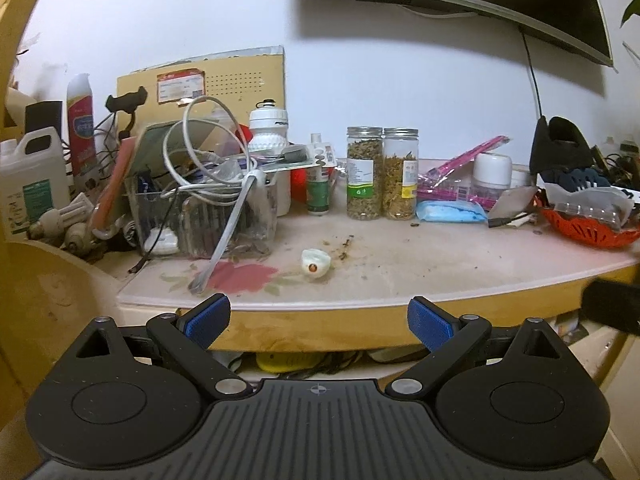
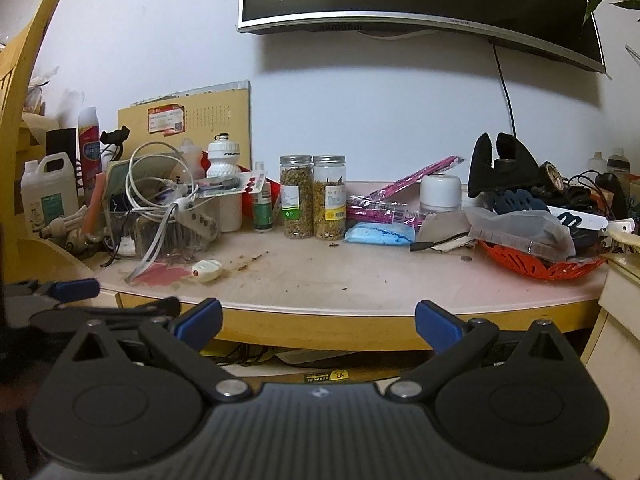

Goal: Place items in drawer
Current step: 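Raise the left tool over the desktop toward the white-and-orange cap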

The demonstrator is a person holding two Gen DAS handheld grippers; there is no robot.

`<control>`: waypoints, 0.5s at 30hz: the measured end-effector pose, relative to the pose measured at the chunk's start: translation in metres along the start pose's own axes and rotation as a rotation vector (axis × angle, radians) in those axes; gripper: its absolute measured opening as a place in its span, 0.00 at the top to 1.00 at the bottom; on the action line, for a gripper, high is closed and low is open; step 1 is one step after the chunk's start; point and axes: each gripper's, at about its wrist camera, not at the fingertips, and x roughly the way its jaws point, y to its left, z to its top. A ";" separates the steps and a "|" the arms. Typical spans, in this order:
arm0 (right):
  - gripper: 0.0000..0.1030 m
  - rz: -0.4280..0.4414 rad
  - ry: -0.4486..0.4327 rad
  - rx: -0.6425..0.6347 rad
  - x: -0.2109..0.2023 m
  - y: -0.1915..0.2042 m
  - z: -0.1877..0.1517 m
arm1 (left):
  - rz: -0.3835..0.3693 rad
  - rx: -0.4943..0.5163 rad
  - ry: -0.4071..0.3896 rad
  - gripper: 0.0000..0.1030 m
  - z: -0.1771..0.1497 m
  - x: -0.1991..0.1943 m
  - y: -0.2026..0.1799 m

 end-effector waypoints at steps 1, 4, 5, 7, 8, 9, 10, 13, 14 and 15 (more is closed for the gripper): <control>0.00 0.001 0.003 -0.002 0.000 0.000 -0.001 | -0.003 0.004 -0.003 0.05 0.000 0.005 0.000; 0.00 0.006 0.014 -0.004 0.002 0.001 -0.004 | -0.005 0.007 -0.008 0.05 -0.001 0.018 0.001; 0.00 0.008 0.017 -0.003 0.002 0.001 -0.004 | -0.004 0.012 -0.010 0.05 -0.001 0.023 0.002; 0.00 0.005 0.021 -0.012 0.005 0.002 -0.005 | -0.006 0.012 -0.010 0.05 -0.001 0.032 0.003; 0.00 0.006 0.022 -0.013 0.005 0.003 -0.006 | -0.007 0.010 -0.009 0.05 -0.001 0.036 0.004; 0.00 0.007 0.024 -0.013 0.006 0.003 -0.006 | -0.009 0.007 -0.007 0.05 -0.001 0.041 0.004; 0.00 0.008 0.026 -0.012 0.006 0.003 -0.006 | -0.011 0.003 -0.005 0.05 -0.001 0.045 0.005; 0.00 0.013 0.033 -0.014 0.008 0.005 -0.006 | -0.014 0.002 -0.001 0.05 0.000 0.057 0.006; 0.00 0.015 0.035 -0.015 0.009 0.006 -0.006 | -0.014 0.000 -0.001 0.05 0.000 0.062 0.007; 0.00 0.017 0.037 -0.017 0.010 0.007 -0.006 | -0.015 0.001 -0.001 0.05 0.000 0.066 0.007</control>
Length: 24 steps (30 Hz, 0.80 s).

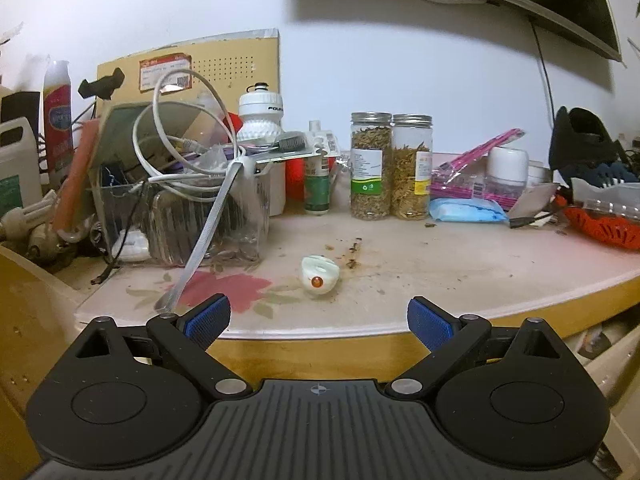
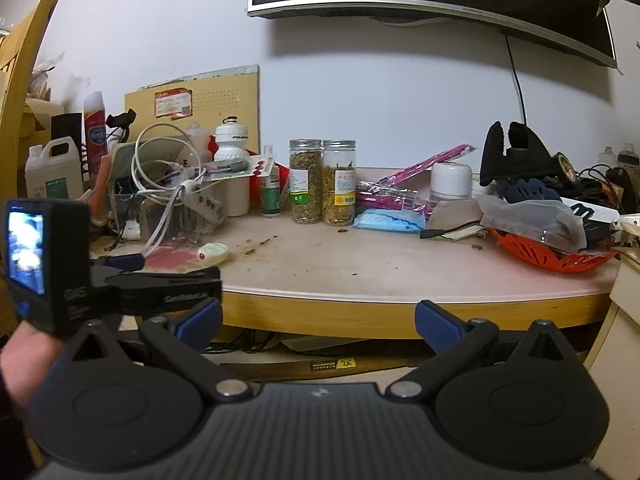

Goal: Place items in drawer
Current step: 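Raise the left tool over the desktop toward the white-and-orange cap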

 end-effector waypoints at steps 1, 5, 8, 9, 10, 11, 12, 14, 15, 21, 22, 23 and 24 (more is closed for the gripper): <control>0.00 0.000 0.002 -0.001 0.000 0.000 0.000 | -0.002 0.001 0.000 0.05 0.000 0.004 0.000; 0.00 0.002 0.009 0.003 0.002 0.000 -0.001 | -0.006 -0.001 0.001 0.05 0.002 0.021 0.001; 0.00 0.005 0.008 0.000 0.003 0.001 -0.001 | -0.011 0.001 0.000 0.05 0.003 0.032 0.003; 0.00 0.006 0.008 -0.001 0.003 0.001 -0.001 | -0.013 0.003 0.000 0.05 0.003 0.037 0.003; 0.00 0.009 0.008 0.000 0.004 0.002 -0.001 | -0.015 0.003 0.001 0.05 0.004 0.041 0.004; 0.00 0.015 0.009 0.001 0.004 0.003 -0.001 | -0.020 0.004 -0.001 0.05 0.004 0.044 0.005; 0.00 0.019 0.010 0.000 0.004 0.004 -0.001 | -0.023 0.004 -0.001 0.05 0.004 0.046 0.005; 0.00 0.029 0.011 -0.002 0.005 0.006 -0.001 | -0.028 0.005 -0.001 0.05 0.005 0.052 0.006; 0.00 0.033 0.013 -0.006 0.006 0.007 -0.001 | -0.031 0.005 0.001 0.05 0.005 0.055 0.006; 0.00 0.049 0.018 -0.017 0.008 0.011 -0.003 | -0.039 -0.015 -0.005 0.05 0.001 0.065 0.007; 0.00 0.053 0.018 -0.015 0.008 0.011 -0.003 | -0.039 -0.014 -0.007 0.05 0.001 0.065 0.007; 0.00 0.057 0.018 -0.013 0.008 0.011 -0.003 | -0.040 -0.014 -0.009 0.06 0.001 0.066 0.007; 0.00 0.061 0.019 -0.010 0.008 0.011 -0.003 | -0.041 -0.014 -0.010 0.06 0.001 0.066 0.007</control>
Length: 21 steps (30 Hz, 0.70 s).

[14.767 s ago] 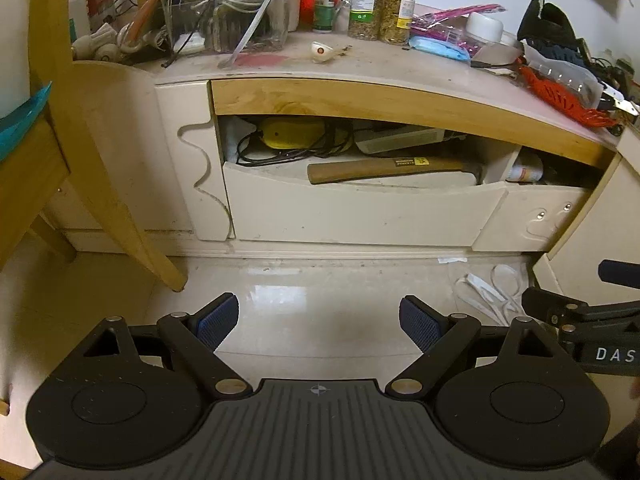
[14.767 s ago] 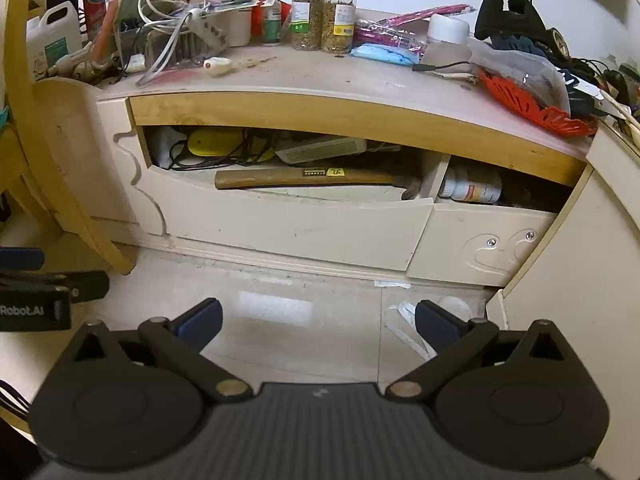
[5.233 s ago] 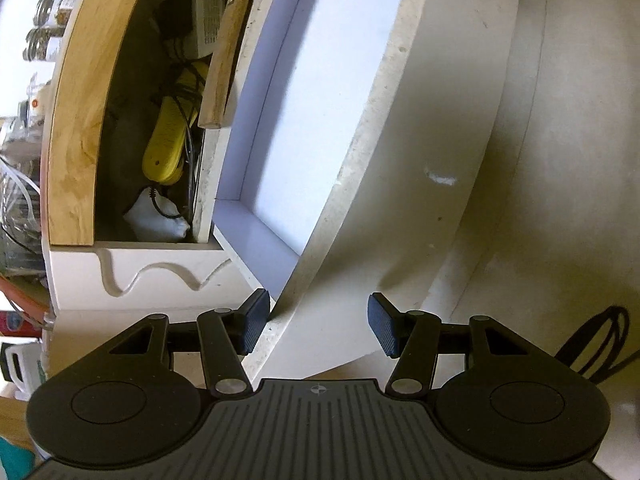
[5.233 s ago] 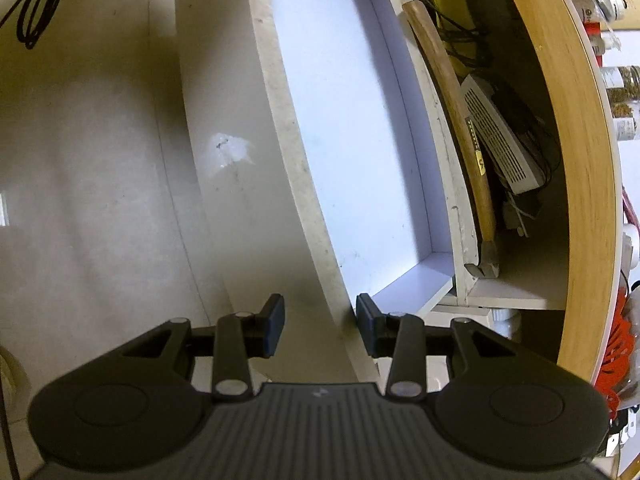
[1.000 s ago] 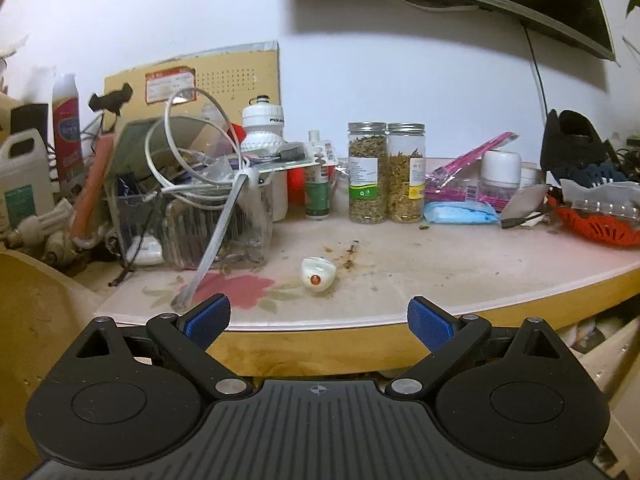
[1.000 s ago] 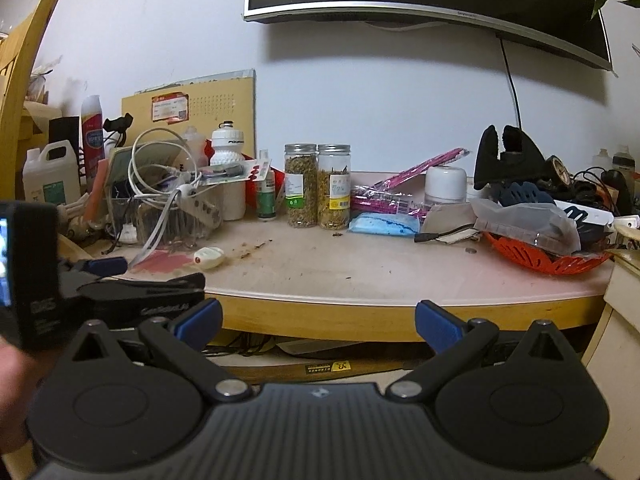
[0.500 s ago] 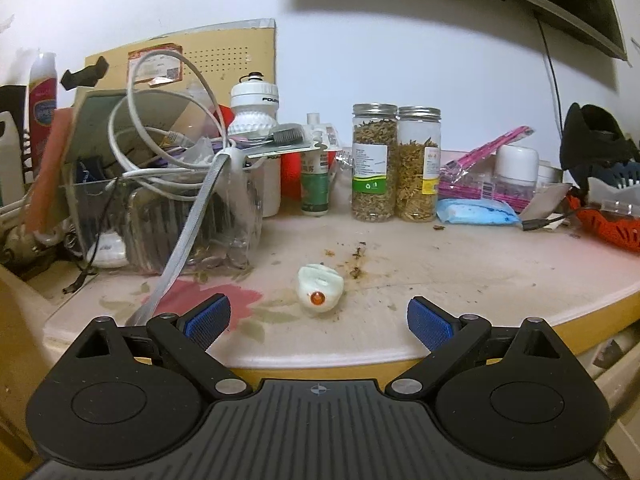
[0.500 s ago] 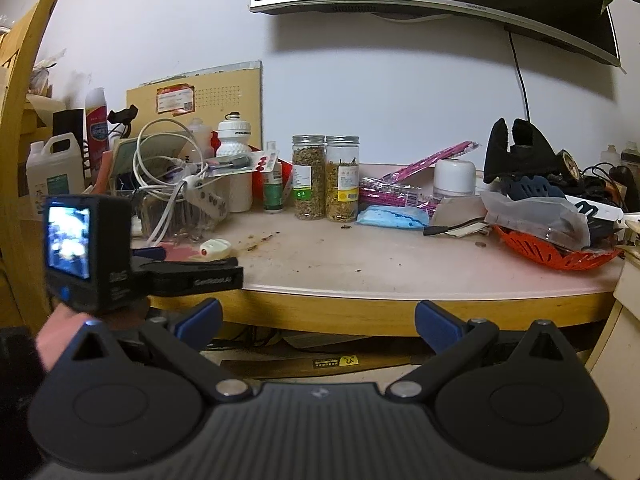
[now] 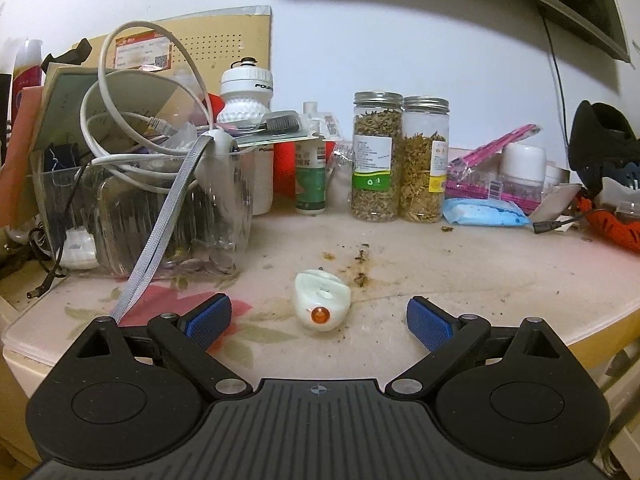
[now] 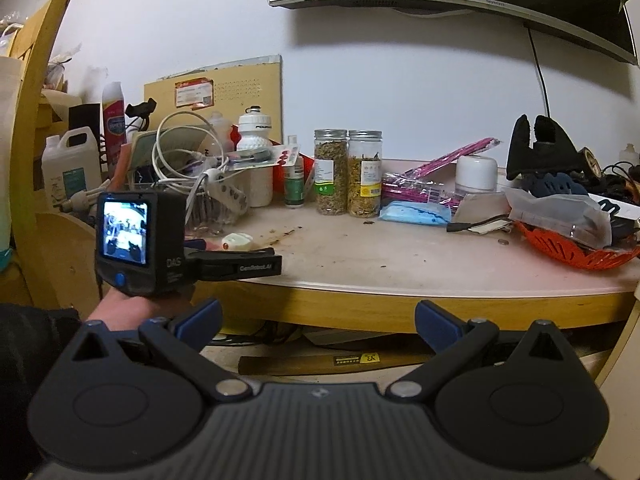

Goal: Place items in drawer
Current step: 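Raise the left tool over the desktop toward the white-and-orange cap, then close the left tool on the white-and-orange cap and lift it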

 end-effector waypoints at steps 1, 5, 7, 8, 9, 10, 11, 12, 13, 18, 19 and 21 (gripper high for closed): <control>0.00 0.004 0.000 0.002 0.000 0.000 0.000 | -0.001 0.000 -0.002 0.06 0.000 0.001 0.000; 0.00 0.010 0.000 0.006 0.000 0.001 0.000 | -0.005 0.001 -0.007 0.08 0.000 0.001 0.000; 0.00 0.014 0.002 0.006 0.001 0.002 0.000 | -0.007 0.003 -0.009 0.10 0.000 0.001 0.000; 0.00 0.019 0.005 0.011 0.001 0.001 0.000 | -0.008 0.004 -0.011 0.10 0.000 0.001 0.000; 0.00 0.021 0.008 0.018 0.001 0.001 0.000 | -0.008 0.004 -0.012 0.10 0.000 0.001 -0.001; 0.00 0.023 0.012 0.026 0.002 0.000 -0.001 | -0.006 0.003 -0.014 0.13 0.000 0.001 -0.001; 0.00 0.025 0.014 0.032 0.002 -0.001 -0.001 | -0.005 0.002 -0.015 0.20 0.000 0.001 -0.001; 0.00 0.027 0.015 0.038 0.002 -0.002 -0.001 | -0.002 0.000 -0.017 0.24 0.000 0.000 -0.001; 0.00 0.028 0.014 0.040 0.002 -0.002 0.000 | 0.004 -0.004 -0.018 0.32 0.000 0.000 0.000; 0.00 0.039 0.014 0.048 0.001 -0.003 0.001 | 0.022 -0.029 -0.024 0.61 0.001 0.000 0.007; 0.00 0.042 0.017 0.054 0.002 -0.003 0.001 | 0.024 -0.031 -0.025 0.69 0.001 0.000 0.008; 0.00 0.046 0.026 0.066 0.003 -0.004 0.000 | 0.028 -0.019 -0.027 0.71 0.001 -0.001 0.009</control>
